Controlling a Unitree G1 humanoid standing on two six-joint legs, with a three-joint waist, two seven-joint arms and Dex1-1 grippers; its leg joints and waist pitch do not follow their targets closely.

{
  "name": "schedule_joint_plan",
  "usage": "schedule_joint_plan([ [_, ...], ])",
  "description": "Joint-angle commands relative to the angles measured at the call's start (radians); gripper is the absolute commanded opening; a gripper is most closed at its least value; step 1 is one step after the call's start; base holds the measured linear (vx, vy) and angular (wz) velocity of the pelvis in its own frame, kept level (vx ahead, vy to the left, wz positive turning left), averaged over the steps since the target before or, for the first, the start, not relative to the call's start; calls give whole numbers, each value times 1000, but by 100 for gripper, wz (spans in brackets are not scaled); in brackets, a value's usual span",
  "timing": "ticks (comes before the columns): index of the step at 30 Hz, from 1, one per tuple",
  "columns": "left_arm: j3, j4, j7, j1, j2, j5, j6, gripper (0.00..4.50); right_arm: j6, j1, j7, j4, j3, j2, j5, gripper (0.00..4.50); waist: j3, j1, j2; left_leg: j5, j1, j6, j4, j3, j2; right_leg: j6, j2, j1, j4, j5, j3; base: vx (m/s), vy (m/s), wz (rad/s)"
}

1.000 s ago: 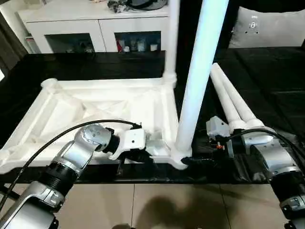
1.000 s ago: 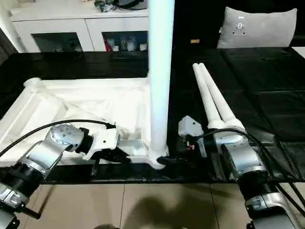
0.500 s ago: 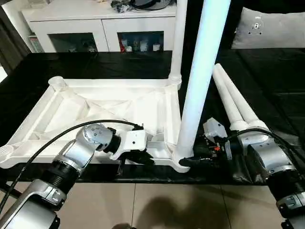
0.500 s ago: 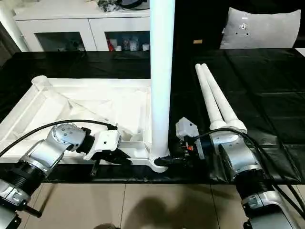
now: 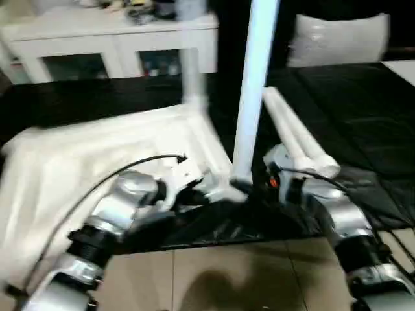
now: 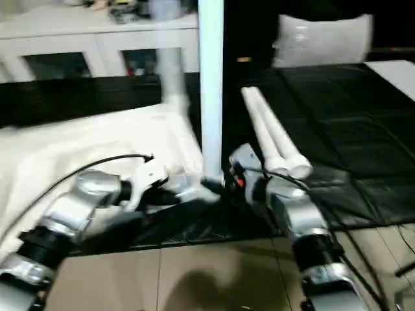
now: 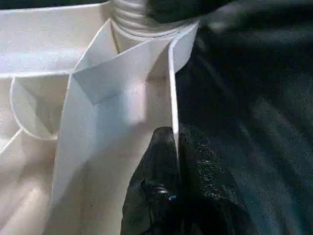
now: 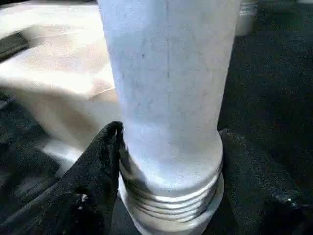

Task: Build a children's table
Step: Rotate leg to tighten

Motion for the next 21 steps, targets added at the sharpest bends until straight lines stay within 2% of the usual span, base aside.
schedule_joint_plan([
  [1,-18,-46,69,-31,-102,-32,35,0,57,-21,-131,71,25,102,-8,264,-47,0,-14,-308,-2,31,-72,-13,15,-76,-46,41,-116,-591,30,0,0,0],
  [3,-3,-32,118,-40,-132,-27,45,0,64,-31,-162,81,9,131,5,264,-47,1,-14,-307,1,40,-69,-12,11,-67,-46,38,-123,-610,27,0,0,0],
  [5,31,7,226,-65,-197,-22,40,0,36,-52,-197,93,-22,173,37,320,-52,3,-13,-301,-1,48,-74,-14,17,-75,-42,41,-118,-549,29,0,0,0],
  [7,36,4,257,-70,-217,-11,51,0,30,-55,-216,87,-40,189,35,337,-56,6,-11,-288,-1,53,-79,-15,23,-97,-43,42,-110,-485,35,0,0,0],
  [8,29,-3,259,-68,-218,-2,55,0,29,-52,-212,76,-43,187,29,354,-60,10,-10,-262,-9,61,-83,-17,29,-131,-43,49,-97,-387,40,0,0,0],
  [10,20,-21,253,-60,-205,9,68,0,14,-37,-193,59,-36,167,19,371,-62,13,-10,-236,-12,70,-82,-14,31,-162,-43,50,-86,-307,45,0,0,0],
  [13,8,-24,230,-50,-166,23,50,0,-4,-9,-140,25,-35,121,24,396,-67,17,-12,-204,-11,88,-76,-10,30,-188,-46,52,-80,-262,49,0,0,0],
  [14,4,-21,213,-45,-148,23,32,0,-12,2,-112,11,-35,99,28,405,-69,22,-13,-147,-19,111,-72,-8,26,-202,-46,58,-74,-201,49,0,0,0],
  [17,-5,-10,159,-36,-104,22,-13,0,-35,21,-43,-22,-39,39,38,431,-74,32,-9,-84,-23,138,-65,-8,29,-219,-47,60,-63,-137,50,0,0,0],
  [21,-10,6,124,-34,-75,22,-47,0,-51,31,32,-43,-35,-11,36,448,-70,39,-9,-101,-21,138,-66,-6,30,-220,-46,57,-68,-163,49,0,0,0],
])
